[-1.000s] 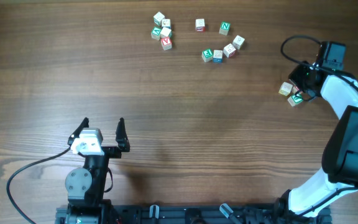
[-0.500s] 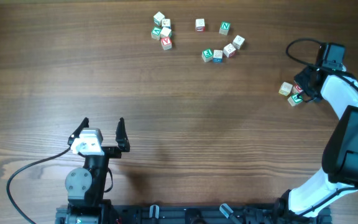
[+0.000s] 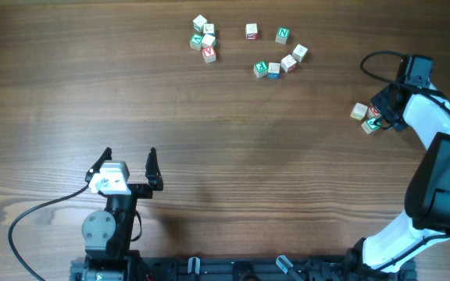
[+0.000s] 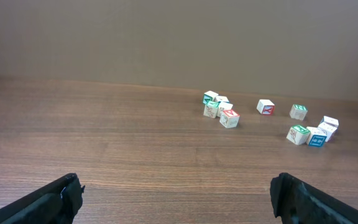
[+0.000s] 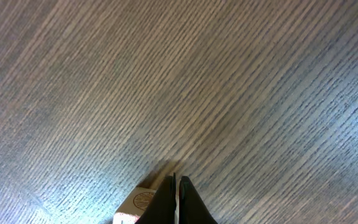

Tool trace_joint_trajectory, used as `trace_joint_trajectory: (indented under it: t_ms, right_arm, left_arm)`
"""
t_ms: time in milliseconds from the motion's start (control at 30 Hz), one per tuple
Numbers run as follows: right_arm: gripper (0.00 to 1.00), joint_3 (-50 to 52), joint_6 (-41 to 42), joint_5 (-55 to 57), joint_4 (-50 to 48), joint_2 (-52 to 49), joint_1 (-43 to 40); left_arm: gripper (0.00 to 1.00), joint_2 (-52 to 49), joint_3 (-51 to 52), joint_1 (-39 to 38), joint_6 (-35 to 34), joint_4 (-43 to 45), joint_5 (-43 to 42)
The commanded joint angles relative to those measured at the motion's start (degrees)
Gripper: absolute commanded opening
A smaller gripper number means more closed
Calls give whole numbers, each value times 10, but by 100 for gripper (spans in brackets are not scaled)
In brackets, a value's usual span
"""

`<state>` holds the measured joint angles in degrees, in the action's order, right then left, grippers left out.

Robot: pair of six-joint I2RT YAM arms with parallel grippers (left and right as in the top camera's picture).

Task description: Form a circle

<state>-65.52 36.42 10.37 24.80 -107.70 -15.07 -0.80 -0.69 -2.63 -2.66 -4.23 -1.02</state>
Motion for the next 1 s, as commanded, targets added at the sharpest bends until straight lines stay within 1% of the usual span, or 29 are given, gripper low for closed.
trace_joint_trajectory:
  t_ms: [0, 200, 300, 433, 533, 700, 900, 967]
  right_arm:
    - [4, -9, 10, 3, 2, -5, 1]
    - [4, -9, 11, 9, 2, -5, 1]
    - [4, -9, 45, 67, 35, -5, 1]
    - [5, -9, 48, 64, 82, -6, 1]
    - [4, -9, 56, 68, 88, -5, 1]
    - [4, -9, 57, 36, 98, -5, 1]
    - [4, -9, 56, -45, 141, -5, 1]
    - [4, -9, 58, -59, 142, -5, 1]
  left_arm:
    - [100, 5, 4, -3, -4, 0, -9]
    - [100, 5, 4, -3, -4, 0, -9]
    - [100, 5, 4, -3, -4, 0, -9]
    - [100, 5, 4, -3, -4, 0, -9]
    - [100, 5, 4, -3, -4, 0, -9]
    - [100, 5, 4, -3, -4, 0, -9]
    - [100, 5, 4, -3, -4, 0, -9]
    - [100, 5, 4, -3, -4, 0, -9]
